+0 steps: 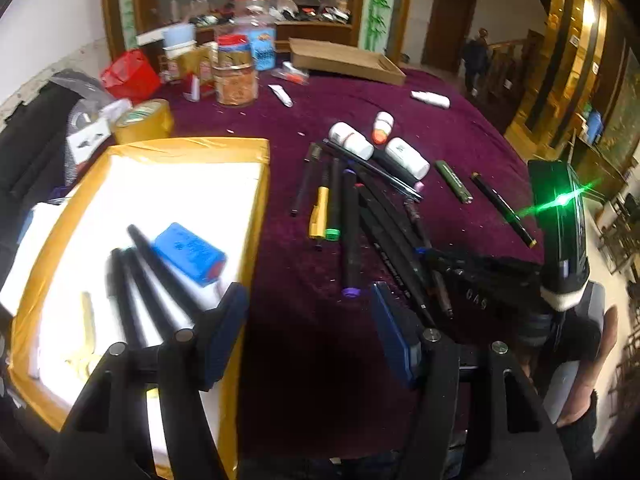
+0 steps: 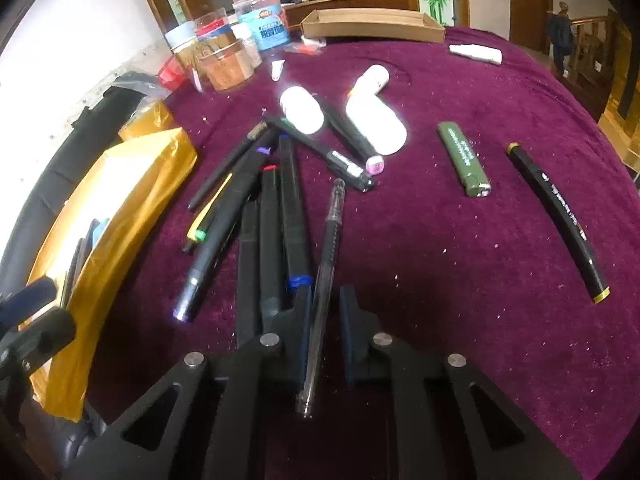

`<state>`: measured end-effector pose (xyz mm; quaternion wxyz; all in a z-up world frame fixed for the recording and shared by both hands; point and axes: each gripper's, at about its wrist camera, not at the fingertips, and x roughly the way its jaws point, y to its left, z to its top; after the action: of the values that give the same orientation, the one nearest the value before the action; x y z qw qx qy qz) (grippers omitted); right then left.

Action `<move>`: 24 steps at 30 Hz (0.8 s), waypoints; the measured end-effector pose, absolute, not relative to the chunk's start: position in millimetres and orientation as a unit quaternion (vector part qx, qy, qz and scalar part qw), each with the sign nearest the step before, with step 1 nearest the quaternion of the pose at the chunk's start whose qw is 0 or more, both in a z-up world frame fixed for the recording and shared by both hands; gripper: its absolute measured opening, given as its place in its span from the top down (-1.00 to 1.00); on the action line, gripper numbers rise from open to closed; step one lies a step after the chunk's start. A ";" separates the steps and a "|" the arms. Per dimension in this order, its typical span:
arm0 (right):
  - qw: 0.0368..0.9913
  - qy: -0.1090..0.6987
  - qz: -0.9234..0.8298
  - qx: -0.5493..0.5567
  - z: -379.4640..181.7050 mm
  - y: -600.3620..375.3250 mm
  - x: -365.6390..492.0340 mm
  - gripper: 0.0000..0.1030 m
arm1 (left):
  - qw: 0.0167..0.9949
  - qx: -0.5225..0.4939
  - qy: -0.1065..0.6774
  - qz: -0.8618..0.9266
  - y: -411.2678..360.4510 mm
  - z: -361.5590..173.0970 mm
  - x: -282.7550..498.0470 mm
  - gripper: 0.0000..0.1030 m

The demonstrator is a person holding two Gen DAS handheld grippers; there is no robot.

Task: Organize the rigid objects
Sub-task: 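Move both tools back over the markers on the table, then grasp a purple-tipped black marker with the left tool while the right tool grasps a clear pen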

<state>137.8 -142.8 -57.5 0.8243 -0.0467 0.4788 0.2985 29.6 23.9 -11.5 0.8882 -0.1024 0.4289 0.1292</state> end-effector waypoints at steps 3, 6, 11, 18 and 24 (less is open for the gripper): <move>0.827 0.477 0.290 -0.062 -57.5 -149.3 132.7 0.85 | 0.882 -0.104 0.447 0.110 22.8 -16.8 48.2 -0.21; 0.833 0.477 0.272 -0.065 -57.2 -162.8 129.5 0.86 | 0.879 -0.082 0.458 0.104 14.4 -23.7 70.4 -0.20; 0.836 0.474 0.271 -0.055 -57.1 -170.0 126.0 0.86 | 0.864 -0.069 0.488 0.107 9.8 -46.6 107.1 -0.04; 0.841 0.464 0.274 -0.051 -58.6 -170.7 126.0 0.85 | 0.844 -0.059 0.520 0.118 10.0 -74.6 129.1 0.37; 0.842 0.461 0.275 -0.052 -59.2 -169.6 125.6 0.85 | 0.847 -0.063 0.514 0.120 6.6 -76.5 118.0 0.76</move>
<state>125.6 -169.6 -59.2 0.8422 -0.0523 0.4605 0.2754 118.0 6.6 -76.5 0.8472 -0.0627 0.5138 0.1199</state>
